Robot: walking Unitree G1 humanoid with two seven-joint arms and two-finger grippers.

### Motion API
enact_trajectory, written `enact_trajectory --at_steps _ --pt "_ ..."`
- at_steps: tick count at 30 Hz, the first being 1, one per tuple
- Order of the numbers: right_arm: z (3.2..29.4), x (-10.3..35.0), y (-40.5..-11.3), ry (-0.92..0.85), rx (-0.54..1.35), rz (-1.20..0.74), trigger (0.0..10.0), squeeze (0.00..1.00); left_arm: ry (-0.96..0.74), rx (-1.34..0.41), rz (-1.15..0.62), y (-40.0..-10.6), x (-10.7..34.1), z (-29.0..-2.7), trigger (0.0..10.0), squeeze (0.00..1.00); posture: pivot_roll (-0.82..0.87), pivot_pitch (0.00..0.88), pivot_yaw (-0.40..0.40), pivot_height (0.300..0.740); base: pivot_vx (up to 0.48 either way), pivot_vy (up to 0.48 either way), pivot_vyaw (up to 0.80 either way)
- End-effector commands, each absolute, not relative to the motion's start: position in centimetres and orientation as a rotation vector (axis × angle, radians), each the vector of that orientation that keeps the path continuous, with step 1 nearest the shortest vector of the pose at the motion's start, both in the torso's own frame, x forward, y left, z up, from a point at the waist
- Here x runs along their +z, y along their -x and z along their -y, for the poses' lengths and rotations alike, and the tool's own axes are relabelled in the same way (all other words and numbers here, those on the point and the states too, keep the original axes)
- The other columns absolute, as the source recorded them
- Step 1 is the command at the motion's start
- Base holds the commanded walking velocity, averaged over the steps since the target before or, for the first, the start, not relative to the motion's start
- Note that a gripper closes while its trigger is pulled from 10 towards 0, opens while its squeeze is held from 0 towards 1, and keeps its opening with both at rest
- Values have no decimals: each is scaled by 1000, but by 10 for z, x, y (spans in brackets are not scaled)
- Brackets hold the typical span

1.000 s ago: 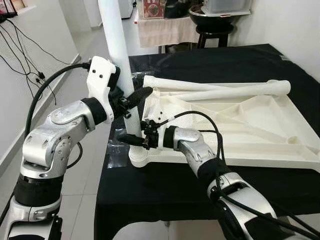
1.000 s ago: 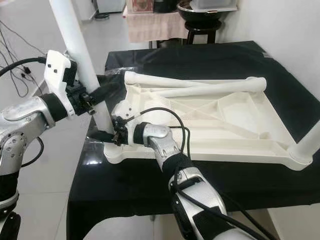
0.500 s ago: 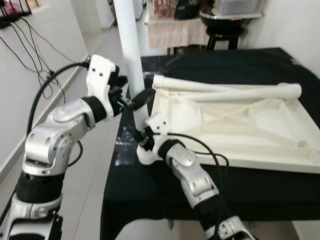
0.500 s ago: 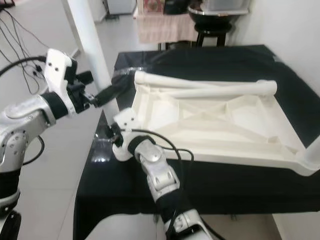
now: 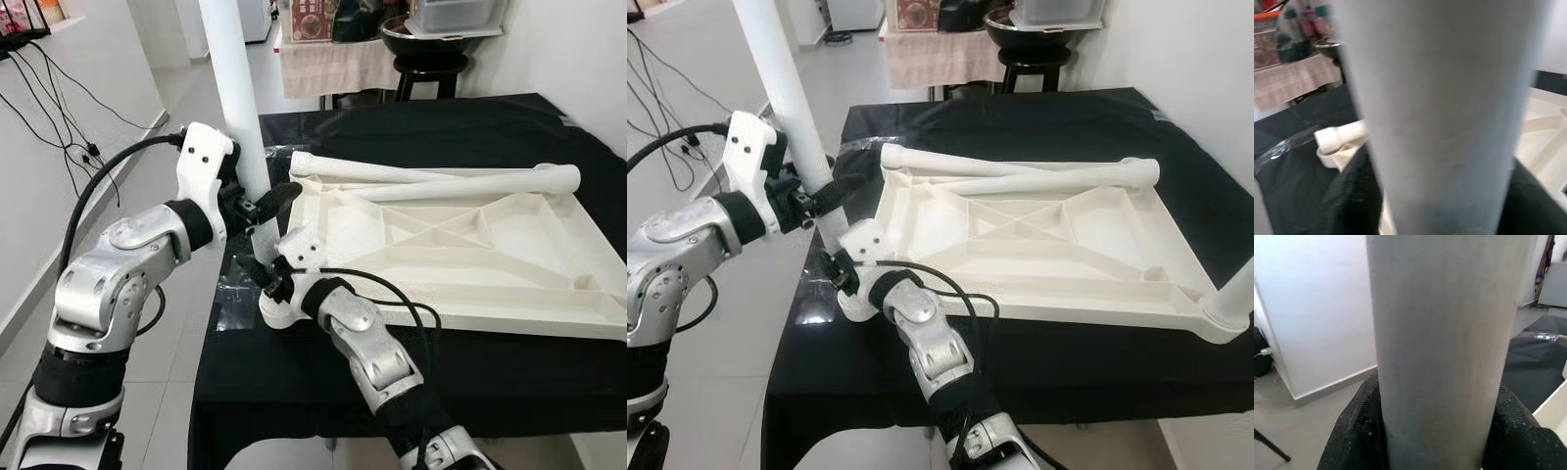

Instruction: Building children table

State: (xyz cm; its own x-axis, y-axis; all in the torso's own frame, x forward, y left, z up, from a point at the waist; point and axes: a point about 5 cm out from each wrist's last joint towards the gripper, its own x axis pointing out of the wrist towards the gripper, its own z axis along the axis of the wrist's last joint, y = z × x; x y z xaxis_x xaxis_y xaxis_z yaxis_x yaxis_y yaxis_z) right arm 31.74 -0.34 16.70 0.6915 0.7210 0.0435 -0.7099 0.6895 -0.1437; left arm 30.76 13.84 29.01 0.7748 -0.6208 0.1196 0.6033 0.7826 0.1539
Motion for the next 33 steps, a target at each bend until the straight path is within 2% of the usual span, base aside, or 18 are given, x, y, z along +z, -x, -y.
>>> enact_trajectory --at_steps 1,2,5,6,10,15,16,17,18,24,25,26,27,33 --pt "-24 158 -299 45 941 61 4784 0 -119 -615 160 -310 287 -147 0 0 -18 60 37 740 0 0 0" --pt "-19 161 -305 50 944 78 10000 0 -121 -616 159 -310 287 -147 0 0 -19 59 38 740 0 0 0" --pt "-7 167 -319 59 955 114 10000 0 -124 -618 158 -310 287 -147 0 0 -18 58 38 740 0 0 0" --pt "1 172 -326 30 1002 130 10000 1000 -125 -619 158 -309 287 -146 0 0 -16 52 37 740 0 0 0" --pt "18 182 -336 -25 1140 146 10000 1000 -129 -624 156 -308 286 -146 0 0 -15 54 36 740 0 0 0" --pt "28 184 -341 -4 1258 138 10000 1000 -130 -624 155 -307 286 -146 0 0 -8 55 36 740 0 0 0" --pt "28 183 -343 13 1292 123 10000 882 -132 -624 156 -307 286 -146 0 0 -6 56 37 740 0 0 0" --pt "29 182 -343 24 1311 112 10000 882 -132 -624 156 -307 286 -146 0 0 -6 56 37 740 0 0 0" --pt "28 181 -345 41 1315 100 10000 0 -133 -625 156 -307 286 -146 0 0 -1 59 37 740 0 0 0" --pt "21 177 -349 61 1325 78 10000 0 -136 -624 153 -306 287 -147 0 0 4 61 39 740 0 0 0" --pt "17 175 -349 61 1337 78 4275 0 -137 -624 153 -305 287 -147 0 0 8 62 38 740 0 0 0" --pt "17 175 -349 61 1337 78 4275 0 -137 -624 153 -305 287 -147 0 0 8 62 38 740 0 0 0" --pt "15 174 -348 55 1345 79 0 0 -138 -624 153 -305 288 -148 0 0 9 63 37 740 0 0 0" --pt "17 167 -346 43 1370 74 0 0 -142 -621 155 -305 289 -149 0 0 10 65 40 740 0 0 0"
